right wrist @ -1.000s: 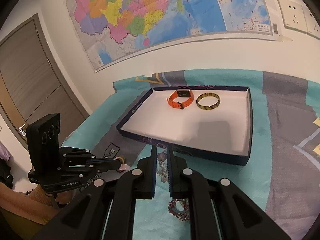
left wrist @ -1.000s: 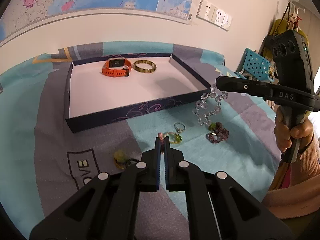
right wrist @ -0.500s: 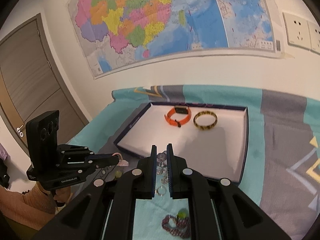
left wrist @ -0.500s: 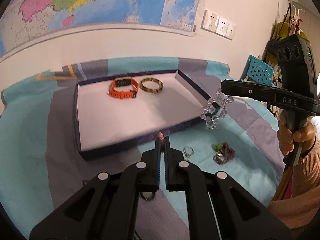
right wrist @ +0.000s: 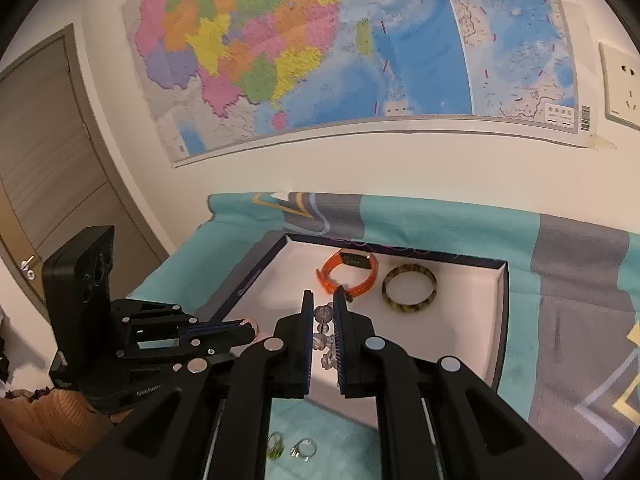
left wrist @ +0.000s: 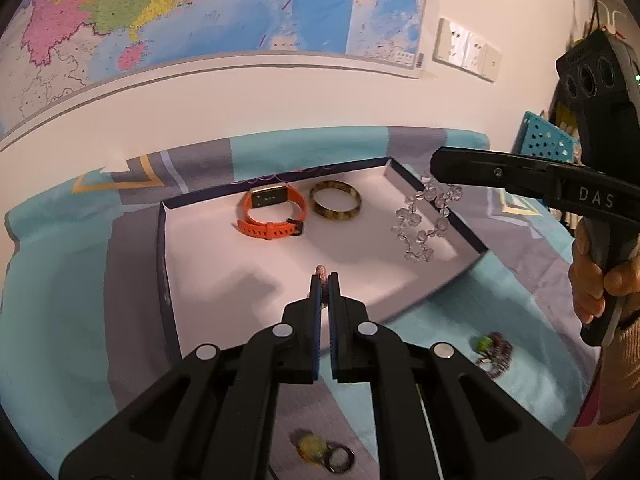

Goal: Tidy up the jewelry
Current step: 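Carry the crystal bracelet and pink ring into the box and open both grippers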

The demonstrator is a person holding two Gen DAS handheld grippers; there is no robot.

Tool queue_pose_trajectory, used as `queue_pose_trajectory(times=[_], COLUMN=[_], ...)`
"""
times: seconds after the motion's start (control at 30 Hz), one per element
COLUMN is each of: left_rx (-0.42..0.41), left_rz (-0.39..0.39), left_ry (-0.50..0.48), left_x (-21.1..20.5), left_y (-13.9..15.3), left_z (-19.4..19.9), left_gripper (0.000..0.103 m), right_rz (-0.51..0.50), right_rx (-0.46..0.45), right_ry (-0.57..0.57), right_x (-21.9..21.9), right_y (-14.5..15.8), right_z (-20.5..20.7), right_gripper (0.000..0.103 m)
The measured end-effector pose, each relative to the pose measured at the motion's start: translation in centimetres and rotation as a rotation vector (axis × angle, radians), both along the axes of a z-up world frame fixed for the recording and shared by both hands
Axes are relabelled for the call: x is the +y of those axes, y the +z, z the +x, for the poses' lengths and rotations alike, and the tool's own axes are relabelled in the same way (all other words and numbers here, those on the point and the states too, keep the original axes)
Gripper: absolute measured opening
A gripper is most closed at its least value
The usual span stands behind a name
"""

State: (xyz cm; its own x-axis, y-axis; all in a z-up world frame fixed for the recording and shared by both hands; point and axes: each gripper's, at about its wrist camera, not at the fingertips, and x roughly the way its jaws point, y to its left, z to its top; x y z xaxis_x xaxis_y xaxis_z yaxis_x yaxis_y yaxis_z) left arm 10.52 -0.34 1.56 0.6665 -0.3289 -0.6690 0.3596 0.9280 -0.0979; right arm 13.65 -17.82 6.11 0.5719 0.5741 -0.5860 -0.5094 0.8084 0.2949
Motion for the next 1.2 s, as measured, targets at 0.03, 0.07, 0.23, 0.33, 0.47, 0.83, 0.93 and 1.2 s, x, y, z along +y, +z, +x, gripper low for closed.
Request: queue_pose_trajectory(times=[0.03, 0.07, 0.23, 0.33, 0.47, 0.83, 0.93, 1.2], left_rx=[0.003, 0.004, 0.017, 0.03, 0.046, 0.102, 0.114, 0.138], left_rz=[0.002, 0.007, 0.022, 0.03, 0.043, 0.053, 0.051, 0.042], left_ry=[0.004, 0.012, 0.034, 0.048, 0.069, 0.068, 0.072, 0.08], left_x=[0.0, 0.0, -0.1, -0.1, -0.2, -1.1, -1.1, -1.0], left_y=[-0.1, -0.2, -0.6, -1.0, -1.5, -3.6, -4.0, -4.4], left_z=[0.4, 1.0, 3.1, 4.4, 5.9, 8.2, 8.5, 9.4], left_gripper=[0.004, 0.004, 0.004, 0.004, 0.004, 0.004, 0.004, 0.005], right_rz=[-0.002, -0.002, 0.019, 0.031, 0.061, 0.019, -0.007, -0.034], right_rx=[0.004, 0.008, 0.054, 0.086, 0.116, 0.145, 0.145, 0.167], right_ry=[-0.001, -0.008, -0.026, -0.039, -0.051, -0.103, -0.11, -0.14], right_x=[0.2, 0.4, 0.9, 1.0, 1.0, -0.2, -0.2, -0.5], right_y=[-0.1, -0.4, -1.8, -2.9, -3.8, -5.8, -6.2, -7.4], right_z=[0.4, 0.9, 3.3, 4.7, 6.0, 7.4, 7.7, 8.2], right_gripper=[0.008, 0.008, 0.008, 0.008, 0.008, 0.008, 0.008, 0.008])
